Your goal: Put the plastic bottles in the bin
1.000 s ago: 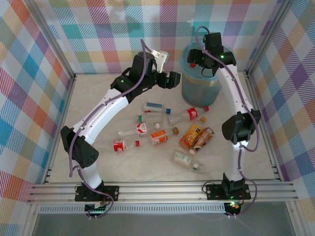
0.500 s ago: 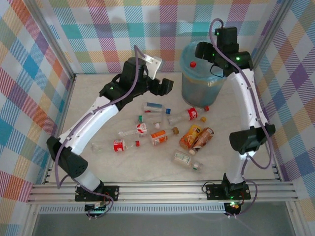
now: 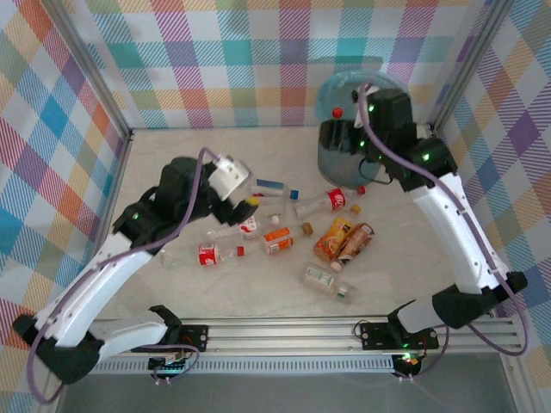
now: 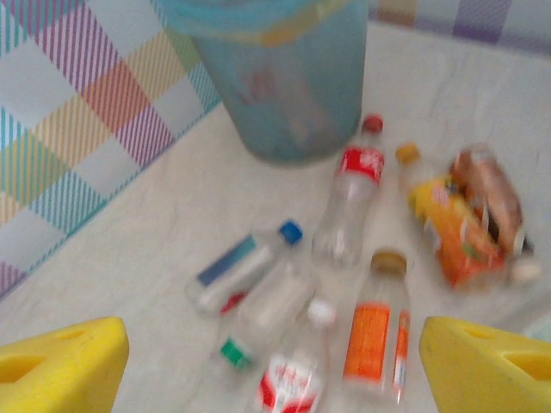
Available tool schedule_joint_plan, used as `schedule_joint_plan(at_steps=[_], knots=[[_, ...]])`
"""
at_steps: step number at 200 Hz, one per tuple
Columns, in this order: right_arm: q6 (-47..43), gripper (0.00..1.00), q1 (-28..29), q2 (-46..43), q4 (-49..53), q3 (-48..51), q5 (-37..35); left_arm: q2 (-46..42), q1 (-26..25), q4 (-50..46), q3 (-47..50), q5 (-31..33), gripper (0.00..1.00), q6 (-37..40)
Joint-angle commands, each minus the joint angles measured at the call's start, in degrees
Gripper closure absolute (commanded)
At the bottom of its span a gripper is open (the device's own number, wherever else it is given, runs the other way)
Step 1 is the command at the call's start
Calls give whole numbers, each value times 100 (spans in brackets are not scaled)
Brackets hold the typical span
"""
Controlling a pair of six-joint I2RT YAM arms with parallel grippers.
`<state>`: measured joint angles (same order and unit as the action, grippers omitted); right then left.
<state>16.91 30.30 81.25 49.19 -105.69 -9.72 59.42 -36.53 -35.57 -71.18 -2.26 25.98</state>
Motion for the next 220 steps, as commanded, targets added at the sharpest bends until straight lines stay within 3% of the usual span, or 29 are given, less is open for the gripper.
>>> schedule_joint_plan(at_steps=[1,40,81,140,220], knots=[[-157,23,498,-259,-200,558,325,-730,59,-758,570,230,11,928],[-133,23,1421,-643,-946,1866,916,-1615,80,-1422,1331,800,5,1636],[-262,23,1903,-546,-1226,2071,1320,-1343,358,-1925,1801,1473,5,1789],[-864,22,1945,-661,-1247,1995,1367,-698,1738,-1509,2393,1005,2,2131],[-1056,19,1944,-839,-1259,2237,1382,314,2440,-851,3009,476,0,2510]])
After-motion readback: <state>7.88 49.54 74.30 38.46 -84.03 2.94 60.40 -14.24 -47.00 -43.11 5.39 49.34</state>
